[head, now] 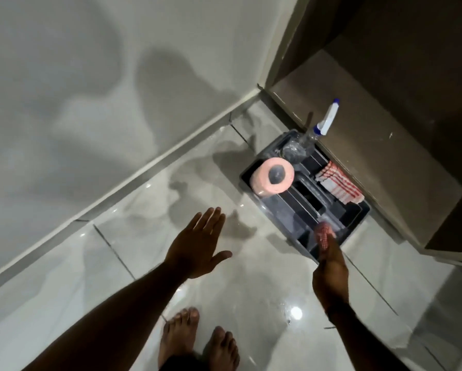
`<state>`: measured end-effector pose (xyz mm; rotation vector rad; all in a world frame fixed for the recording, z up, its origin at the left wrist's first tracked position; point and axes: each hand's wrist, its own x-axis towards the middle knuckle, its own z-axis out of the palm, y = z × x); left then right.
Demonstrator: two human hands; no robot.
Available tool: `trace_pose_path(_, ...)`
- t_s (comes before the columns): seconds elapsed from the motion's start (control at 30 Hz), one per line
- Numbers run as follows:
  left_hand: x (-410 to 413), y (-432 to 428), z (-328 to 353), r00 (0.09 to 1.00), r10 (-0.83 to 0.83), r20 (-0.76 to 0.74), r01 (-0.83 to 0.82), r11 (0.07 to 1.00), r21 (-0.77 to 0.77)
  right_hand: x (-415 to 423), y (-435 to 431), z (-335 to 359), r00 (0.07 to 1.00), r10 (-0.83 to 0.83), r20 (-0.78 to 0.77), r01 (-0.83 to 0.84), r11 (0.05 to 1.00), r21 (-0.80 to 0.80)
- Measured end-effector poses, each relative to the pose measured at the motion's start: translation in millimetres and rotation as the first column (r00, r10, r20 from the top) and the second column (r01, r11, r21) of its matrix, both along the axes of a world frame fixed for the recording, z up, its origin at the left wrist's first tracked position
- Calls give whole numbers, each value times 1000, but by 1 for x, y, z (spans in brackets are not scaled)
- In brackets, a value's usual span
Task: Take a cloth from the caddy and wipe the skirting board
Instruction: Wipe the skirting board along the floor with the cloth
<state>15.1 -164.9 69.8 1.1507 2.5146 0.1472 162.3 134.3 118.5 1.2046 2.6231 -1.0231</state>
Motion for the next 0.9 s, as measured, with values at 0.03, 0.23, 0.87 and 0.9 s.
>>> trace_pose_path(0.03,2,-17,4,999,42,-5,-42,999,-16,-1,-18,2,999,47,-9,-47,999,-13)
trace_pose_path(0.23,22,-115,-36,967,253,21,-249,963,-100,-45,-116,-58,935,314,-168,-347,909,-231)
trace_pose_path(0.87,0,-203,-226,933,346,-96,-338,937,90,-378,-107,-254,895,399,198,-442,848,293)
trace_pose_path(0.9,0,-204,-227,934,343,-98,-335,938,91,-397,-100,-247,892,391,227,-445,847,290)
